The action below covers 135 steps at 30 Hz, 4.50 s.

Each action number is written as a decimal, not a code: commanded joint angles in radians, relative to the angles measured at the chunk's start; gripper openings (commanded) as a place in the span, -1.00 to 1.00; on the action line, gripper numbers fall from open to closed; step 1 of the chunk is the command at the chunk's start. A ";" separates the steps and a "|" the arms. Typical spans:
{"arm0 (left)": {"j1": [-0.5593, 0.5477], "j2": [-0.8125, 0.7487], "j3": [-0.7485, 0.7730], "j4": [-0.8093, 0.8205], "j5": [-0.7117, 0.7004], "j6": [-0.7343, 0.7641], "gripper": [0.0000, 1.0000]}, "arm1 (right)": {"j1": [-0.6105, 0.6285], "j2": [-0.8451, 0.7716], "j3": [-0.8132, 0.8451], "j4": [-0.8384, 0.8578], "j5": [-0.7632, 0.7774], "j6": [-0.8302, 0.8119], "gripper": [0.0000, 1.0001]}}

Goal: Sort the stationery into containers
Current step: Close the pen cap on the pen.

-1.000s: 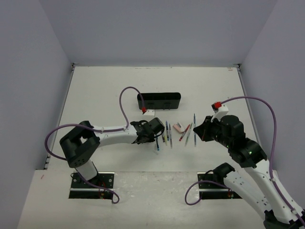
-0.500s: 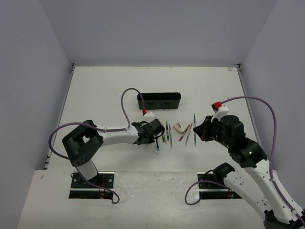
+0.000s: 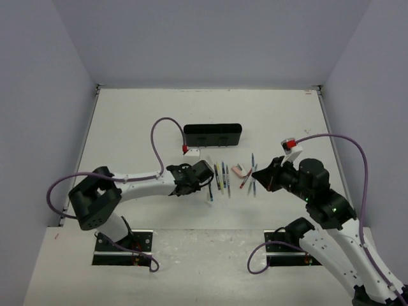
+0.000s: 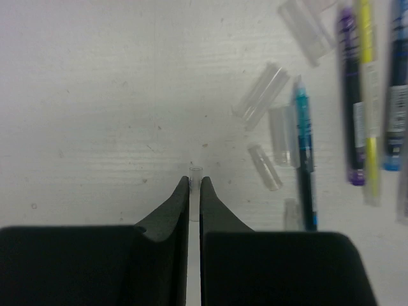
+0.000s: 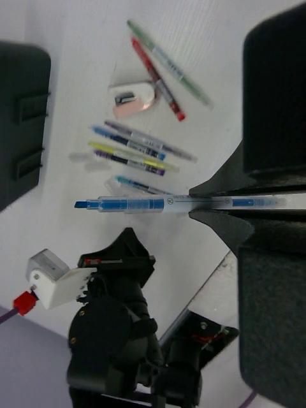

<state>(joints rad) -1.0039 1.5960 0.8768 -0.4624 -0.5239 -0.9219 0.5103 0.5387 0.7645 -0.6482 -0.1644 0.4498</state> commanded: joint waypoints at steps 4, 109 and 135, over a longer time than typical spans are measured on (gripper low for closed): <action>-0.009 -0.473 -0.039 0.426 -0.075 0.270 -1.00 | 0.025 -0.041 -0.360 0.694 -0.439 0.194 -1.00; -0.009 -0.607 -0.274 1.146 0.371 0.336 -1.00 | 0.478 0.123 -0.220 0.795 0.154 0.115 -1.00; -0.009 -0.593 -0.310 1.199 0.399 0.287 -1.00 | 0.477 0.142 -0.141 0.773 0.201 0.087 -1.00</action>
<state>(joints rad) -1.0096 0.9985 0.5846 0.6762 -0.1341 -0.6119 0.9817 0.6737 0.5552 0.1088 -0.0008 0.5670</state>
